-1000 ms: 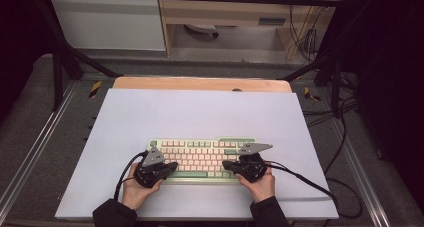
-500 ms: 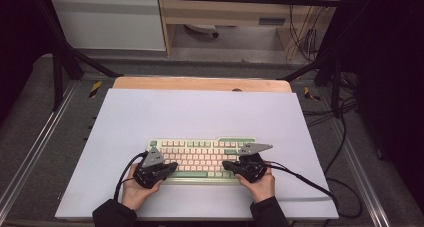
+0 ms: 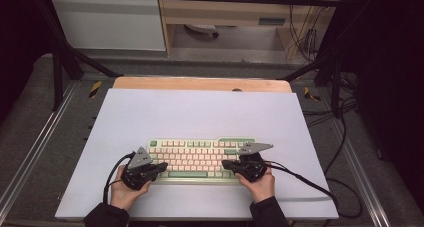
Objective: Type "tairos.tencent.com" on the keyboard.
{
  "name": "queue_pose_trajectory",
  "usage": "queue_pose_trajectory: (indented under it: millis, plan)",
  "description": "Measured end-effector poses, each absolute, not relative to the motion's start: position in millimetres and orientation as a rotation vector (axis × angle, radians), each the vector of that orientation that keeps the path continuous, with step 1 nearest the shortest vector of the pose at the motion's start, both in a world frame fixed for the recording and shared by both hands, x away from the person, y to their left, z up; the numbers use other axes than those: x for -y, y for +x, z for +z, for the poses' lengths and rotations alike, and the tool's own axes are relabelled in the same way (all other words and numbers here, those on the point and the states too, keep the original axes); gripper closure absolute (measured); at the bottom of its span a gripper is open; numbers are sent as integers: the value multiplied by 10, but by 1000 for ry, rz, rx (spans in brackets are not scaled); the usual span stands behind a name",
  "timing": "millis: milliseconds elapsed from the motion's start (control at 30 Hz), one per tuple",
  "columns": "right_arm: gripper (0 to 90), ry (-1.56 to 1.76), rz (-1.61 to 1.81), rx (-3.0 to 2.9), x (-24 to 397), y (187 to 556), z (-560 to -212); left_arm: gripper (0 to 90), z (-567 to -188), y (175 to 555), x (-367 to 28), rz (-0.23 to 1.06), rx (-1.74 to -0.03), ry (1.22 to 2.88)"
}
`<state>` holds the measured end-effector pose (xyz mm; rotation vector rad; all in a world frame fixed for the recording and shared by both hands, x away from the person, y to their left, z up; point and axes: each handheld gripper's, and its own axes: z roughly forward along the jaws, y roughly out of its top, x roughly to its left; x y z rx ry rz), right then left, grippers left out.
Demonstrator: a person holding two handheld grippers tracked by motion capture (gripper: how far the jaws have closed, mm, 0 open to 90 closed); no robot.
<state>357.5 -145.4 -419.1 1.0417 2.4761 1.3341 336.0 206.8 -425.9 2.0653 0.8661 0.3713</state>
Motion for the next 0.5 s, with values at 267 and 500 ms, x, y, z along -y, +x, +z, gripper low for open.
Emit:
queue_pose_trajectory:
  millis: [267, 500]
  plan:
    - [900, 1035, 1336, -2481, 1366, 3592, -4168, 900, -4271, 3360, -2114, 367, -881, 2060]
    - [900, 1037, 1341, -2471, 1273, 3637, -4136, 900, -4272, 3363, -2129, 364, -885, 2056]
